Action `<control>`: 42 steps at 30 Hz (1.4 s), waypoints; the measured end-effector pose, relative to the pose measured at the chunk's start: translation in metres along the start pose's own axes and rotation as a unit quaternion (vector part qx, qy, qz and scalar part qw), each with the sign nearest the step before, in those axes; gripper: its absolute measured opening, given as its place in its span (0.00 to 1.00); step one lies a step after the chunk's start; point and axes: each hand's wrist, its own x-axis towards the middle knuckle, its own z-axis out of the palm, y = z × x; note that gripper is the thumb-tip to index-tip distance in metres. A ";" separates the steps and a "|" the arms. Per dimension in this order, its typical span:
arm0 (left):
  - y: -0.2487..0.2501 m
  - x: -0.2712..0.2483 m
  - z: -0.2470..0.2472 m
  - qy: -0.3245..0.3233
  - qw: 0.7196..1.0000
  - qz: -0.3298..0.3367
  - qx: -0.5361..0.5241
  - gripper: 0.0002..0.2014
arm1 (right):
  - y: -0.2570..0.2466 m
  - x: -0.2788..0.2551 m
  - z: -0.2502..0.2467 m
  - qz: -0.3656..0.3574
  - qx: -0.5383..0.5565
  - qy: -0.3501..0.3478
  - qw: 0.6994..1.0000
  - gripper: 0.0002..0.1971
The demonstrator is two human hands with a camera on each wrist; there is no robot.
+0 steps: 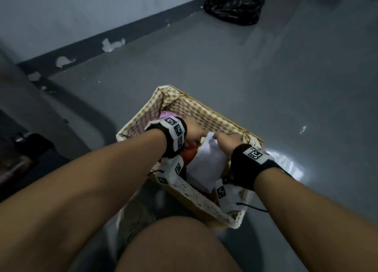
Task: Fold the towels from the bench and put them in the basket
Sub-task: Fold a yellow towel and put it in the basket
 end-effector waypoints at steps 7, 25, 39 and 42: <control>-0.010 -0.122 -0.090 0.186 0.967 0.129 0.118 0.09 | -0.097 -0.091 0.022 -0.230 -0.090 -0.137 0.959 0.11; -0.320 -0.478 -0.202 0.384 0.892 -0.158 0.176 0.13 | -0.245 -0.383 0.352 -0.574 -0.331 -0.402 0.632 0.05; -0.480 -0.556 -0.158 0.415 0.842 -0.325 0.117 0.14 | -0.195 -0.423 0.486 -0.684 -0.408 -0.310 0.519 0.30; -0.474 -0.552 -0.160 0.473 0.827 -0.286 0.102 0.10 | -0.196 -0.426 0.490 -0.705 -0.403 -0.285 0.510 0.08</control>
